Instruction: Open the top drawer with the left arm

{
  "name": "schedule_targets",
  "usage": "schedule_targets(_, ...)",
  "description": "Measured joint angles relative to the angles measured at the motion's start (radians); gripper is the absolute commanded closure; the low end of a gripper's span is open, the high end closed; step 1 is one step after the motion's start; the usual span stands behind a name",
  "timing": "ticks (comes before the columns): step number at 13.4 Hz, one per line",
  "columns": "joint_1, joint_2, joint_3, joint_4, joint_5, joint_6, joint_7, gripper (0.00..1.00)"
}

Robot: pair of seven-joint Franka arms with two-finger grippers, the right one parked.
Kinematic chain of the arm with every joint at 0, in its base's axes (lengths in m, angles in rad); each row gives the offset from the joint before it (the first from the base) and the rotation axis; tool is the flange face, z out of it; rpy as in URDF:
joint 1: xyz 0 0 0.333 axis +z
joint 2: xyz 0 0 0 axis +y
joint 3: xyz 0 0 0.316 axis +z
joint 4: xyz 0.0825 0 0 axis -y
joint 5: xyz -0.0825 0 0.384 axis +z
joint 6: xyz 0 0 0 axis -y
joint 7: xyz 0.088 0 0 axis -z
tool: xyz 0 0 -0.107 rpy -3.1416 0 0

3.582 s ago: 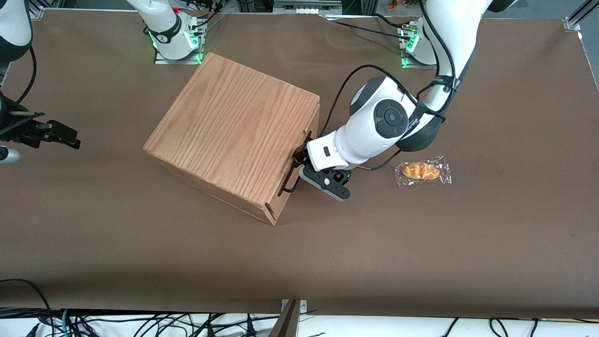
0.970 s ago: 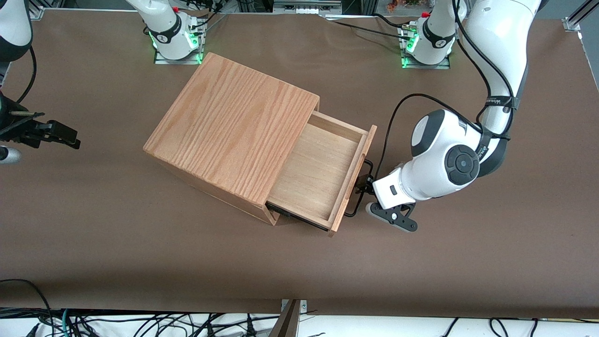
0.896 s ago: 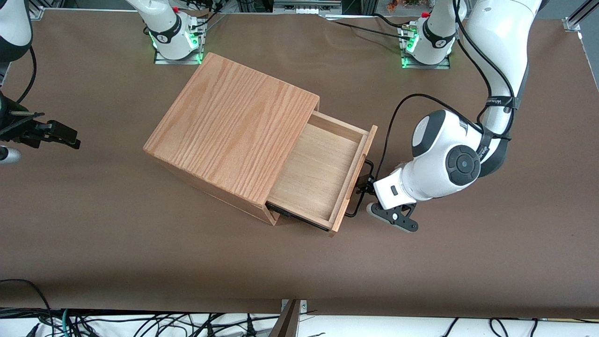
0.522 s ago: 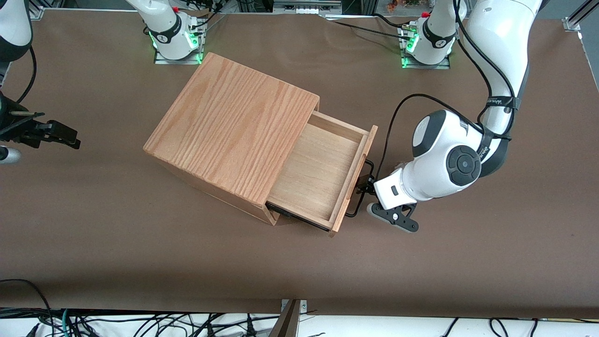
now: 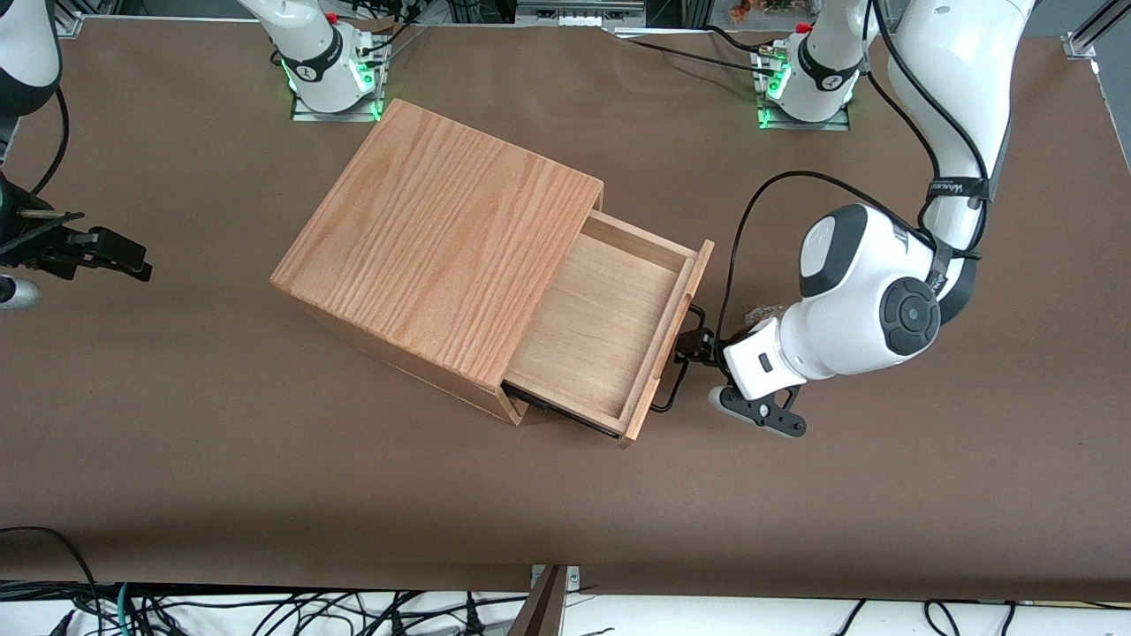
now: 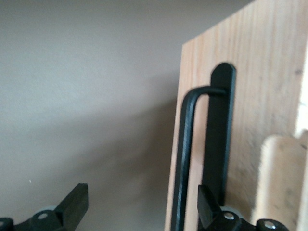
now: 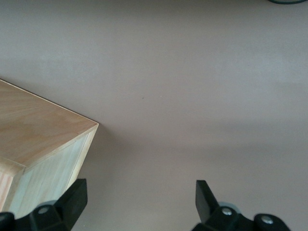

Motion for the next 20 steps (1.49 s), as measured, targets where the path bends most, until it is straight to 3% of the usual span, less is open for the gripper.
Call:
schedule_targets(5, 0.027, -0.099, 0.014, 0.055, 0.01, -0.172, -0.002, 0.0)
schedule_targets(9, 0.067, -0.226, 0.024, 0.06, 0.201, -0.339, -0.002, 0.0)
schedule_targets(14, 0.146, -0.331, 0.068, 0.047, 0.233, -0.463, -0.003, 0.0)
schedule_targets(16, 0.149, -0.38, 0.119, -0.014, 0.233, -0.452, -0.003, 0.0)
schedule_targets(20, 0.12, -0.543, 0.201, -0.289, 0.233, -0.289, -0.018, 0.0)
